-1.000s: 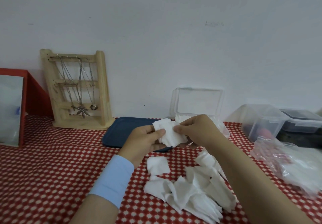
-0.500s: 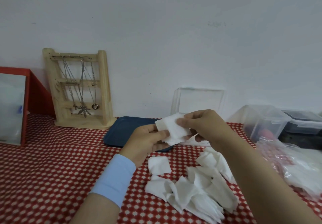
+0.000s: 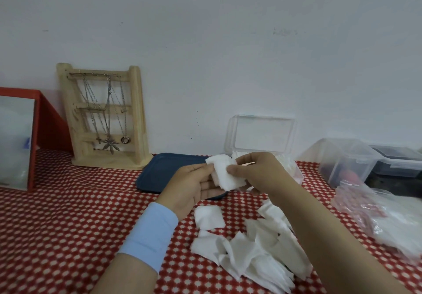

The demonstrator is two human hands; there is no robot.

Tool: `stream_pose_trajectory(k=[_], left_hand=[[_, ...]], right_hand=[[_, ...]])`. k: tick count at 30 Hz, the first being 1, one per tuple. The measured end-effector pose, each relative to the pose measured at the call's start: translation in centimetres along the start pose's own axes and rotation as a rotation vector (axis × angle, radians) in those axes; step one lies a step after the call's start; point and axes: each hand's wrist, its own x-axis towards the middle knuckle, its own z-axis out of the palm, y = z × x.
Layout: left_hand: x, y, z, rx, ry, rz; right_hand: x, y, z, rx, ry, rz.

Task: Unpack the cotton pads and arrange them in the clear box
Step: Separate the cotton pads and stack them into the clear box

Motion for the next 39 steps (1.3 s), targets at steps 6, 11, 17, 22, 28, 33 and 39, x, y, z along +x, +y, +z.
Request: stream_pose_trajectory(k=[6, 11, 17, 22, 28, 33, 39], left_hand=[[0.2, -0.1, -0.1, -0.041, 0.042, -0.036], [0.3, -0.2, -0.4, -0.059, 0.092, -0.022], [0.0, -0.1, -0.2, 0.048, 0.03, -0.043], [-0.3, 0.2, 0.4, -0.003, -0.032, -0.049], [-0.3, 0.7, 0.4, -0.03, -0.039, -0.129], [-0.4, 0.7, -0.5, 0.192, -0.068, -0.06], [-0.3, 0.9, -0.9, 0.162, 0.005, -0.088]], right_hand=[[0.2, 0.0, -0.6, -0.025, 0.011, -0.005], [0.3, -0.2, -1.6, 0.048, 0.014, -0.034], [-0.1, -0.6, -1.1, 0.079, -0.037, -0.114], [0.1, 0.1, 0.1, -0.027, 0.023, -0.121], [0.2, 0.1, 0.0, 0.028, -0.031, -0.1], [0.3, 0.1, 0.0, 0.191, -0.034, -0.082], [0.4, 0.2, 1.0, 0.148, -0.012, -0.148]])
